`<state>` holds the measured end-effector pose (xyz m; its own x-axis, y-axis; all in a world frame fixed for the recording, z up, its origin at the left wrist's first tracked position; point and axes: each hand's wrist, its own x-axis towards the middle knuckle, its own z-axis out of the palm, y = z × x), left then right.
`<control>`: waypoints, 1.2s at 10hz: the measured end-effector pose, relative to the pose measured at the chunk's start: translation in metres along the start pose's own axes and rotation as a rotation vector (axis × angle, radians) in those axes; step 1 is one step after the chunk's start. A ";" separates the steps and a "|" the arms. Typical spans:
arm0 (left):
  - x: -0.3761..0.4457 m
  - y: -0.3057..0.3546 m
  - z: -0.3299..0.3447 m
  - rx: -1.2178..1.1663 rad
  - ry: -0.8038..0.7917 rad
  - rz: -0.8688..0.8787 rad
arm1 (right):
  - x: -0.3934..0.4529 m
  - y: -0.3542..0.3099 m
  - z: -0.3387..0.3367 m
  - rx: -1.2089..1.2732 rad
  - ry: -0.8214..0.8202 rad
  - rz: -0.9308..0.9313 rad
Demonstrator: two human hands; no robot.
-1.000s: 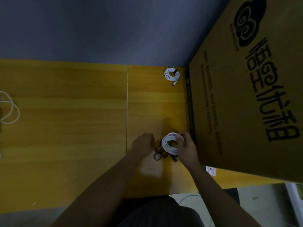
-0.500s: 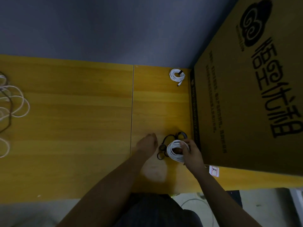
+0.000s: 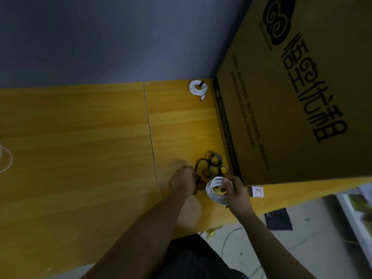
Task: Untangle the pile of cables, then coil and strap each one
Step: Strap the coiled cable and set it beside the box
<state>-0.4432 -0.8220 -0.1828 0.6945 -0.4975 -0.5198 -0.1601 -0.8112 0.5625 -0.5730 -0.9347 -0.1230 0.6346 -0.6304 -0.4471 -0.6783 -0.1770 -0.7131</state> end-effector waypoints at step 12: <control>-0.083 -0.091 -0.143 -0.401 0.278 0.108 | -0.047 -0.069 0.119 0.110 -0.278 -0.249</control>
<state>-0.3856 -0.6628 -0.0993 0.8586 -0.4265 -0.2845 0.0032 -0.5506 0.8348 -0.5123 -0.8027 -0.1169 0.8611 -0.3472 -0.3714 -0.4567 -0.2073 -0.8651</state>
